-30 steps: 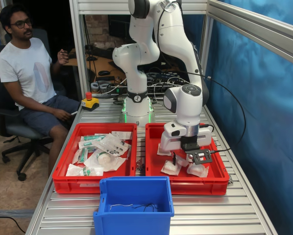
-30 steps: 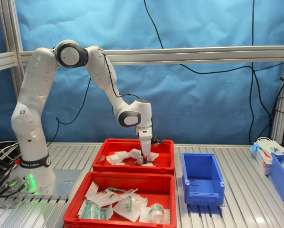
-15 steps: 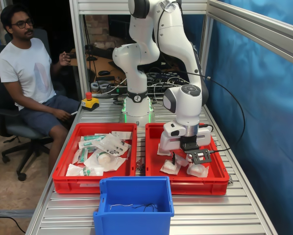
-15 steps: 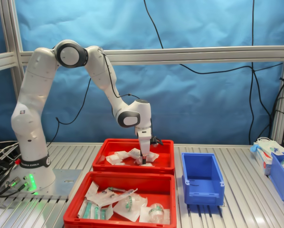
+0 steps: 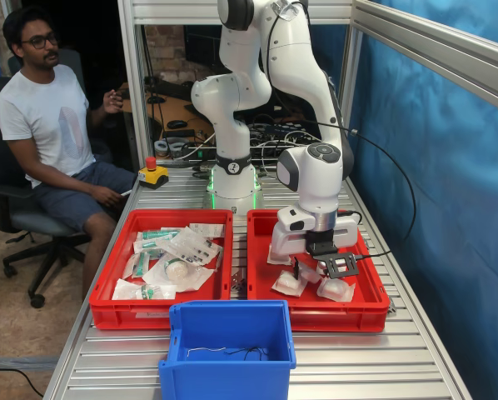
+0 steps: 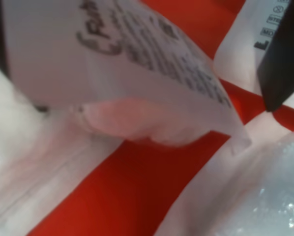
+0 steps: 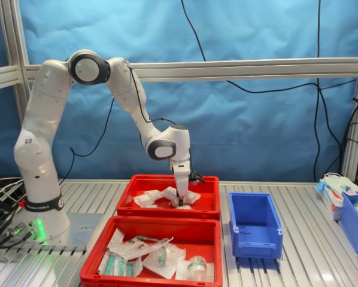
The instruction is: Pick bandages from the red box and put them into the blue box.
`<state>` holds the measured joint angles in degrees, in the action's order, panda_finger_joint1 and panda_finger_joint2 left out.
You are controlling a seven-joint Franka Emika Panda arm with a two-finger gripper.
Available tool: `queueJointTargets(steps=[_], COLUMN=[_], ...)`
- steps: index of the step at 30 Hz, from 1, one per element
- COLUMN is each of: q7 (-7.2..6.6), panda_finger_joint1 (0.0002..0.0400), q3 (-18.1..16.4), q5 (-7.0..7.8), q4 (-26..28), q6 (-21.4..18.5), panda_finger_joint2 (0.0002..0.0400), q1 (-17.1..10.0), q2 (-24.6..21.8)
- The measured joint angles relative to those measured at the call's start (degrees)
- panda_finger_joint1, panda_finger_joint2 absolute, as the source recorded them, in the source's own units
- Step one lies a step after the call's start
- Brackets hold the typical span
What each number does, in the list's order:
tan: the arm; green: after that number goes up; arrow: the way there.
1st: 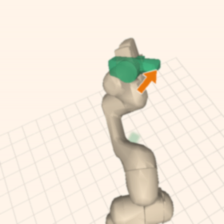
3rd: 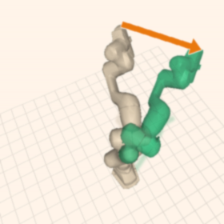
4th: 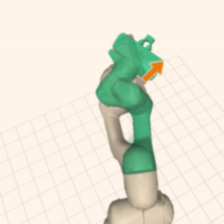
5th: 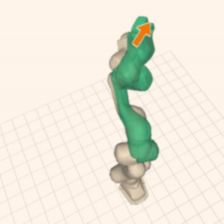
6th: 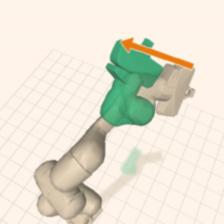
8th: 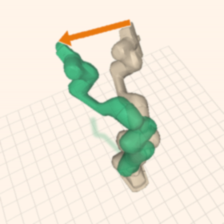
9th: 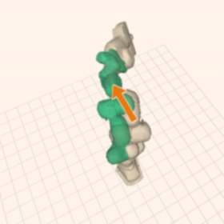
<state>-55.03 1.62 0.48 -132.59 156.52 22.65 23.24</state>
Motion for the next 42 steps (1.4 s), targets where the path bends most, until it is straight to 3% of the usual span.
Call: queueJointTargets(steps=[2,3,7,8,12,13,17,18,22,23,28,29,33,34,42], q7=[0.00,0.00,0.00,0.00,0.00,0.00,0.00,0.00,0.00,0.00,0.00,0.00,0.00,0.00,0.00], panda_finger_joint1=[0.0390,0.0342,0.0342,0.0292,0.0292,0.0242,0.0242,0.0193,0.0193,0.0142,0.0142,0.0092,0.0092,0.0055,0.0055], q3=[0.00,0.00,0.00,0.00,0.00,0.00,0.00,0.00,0.00,0.00,0.00,0.00,0.00,0.00,0.03], q5=[0.00,0.00,0.00,0.00,0.00,0.00,0.00,0.00,0.00,0.00,0.00,0.00,0.00,0.00,0.00], q4=[-0.02,-0.03,-0.05,-0.05,-0.05,-0.05,-0.05,-0.05,-0.06,-0.05,-0.05,-0.05,-0.05,-0.06,-0.07], q6=[0.00,0.00,0.00,0.00,0.00,0.00,0.00,0.00,0.00,0.00,0.00,0.00,0.00,0.00,-0.01], panda_finger_joint2=[0.0390,0.0342,0.0342,0.0292,0.0292,0.0242,0.0242,0.0193,0.0193,0.0142,0.0142,0.0092,0.0092,0.0055,0.0055], q1=[0.00,0.00,0.00,0.00,0.00,0.00,0.00,0.00,0.00,0.00,0.00,0.00,0.01,0.02,0.02], q2=[0.00,0.00,0.00,0.00,0.00,0.00,-0.01,-0.01,-0.07,-0.09,-0.14,-0.16,-0.21,-0.21,-0.27])
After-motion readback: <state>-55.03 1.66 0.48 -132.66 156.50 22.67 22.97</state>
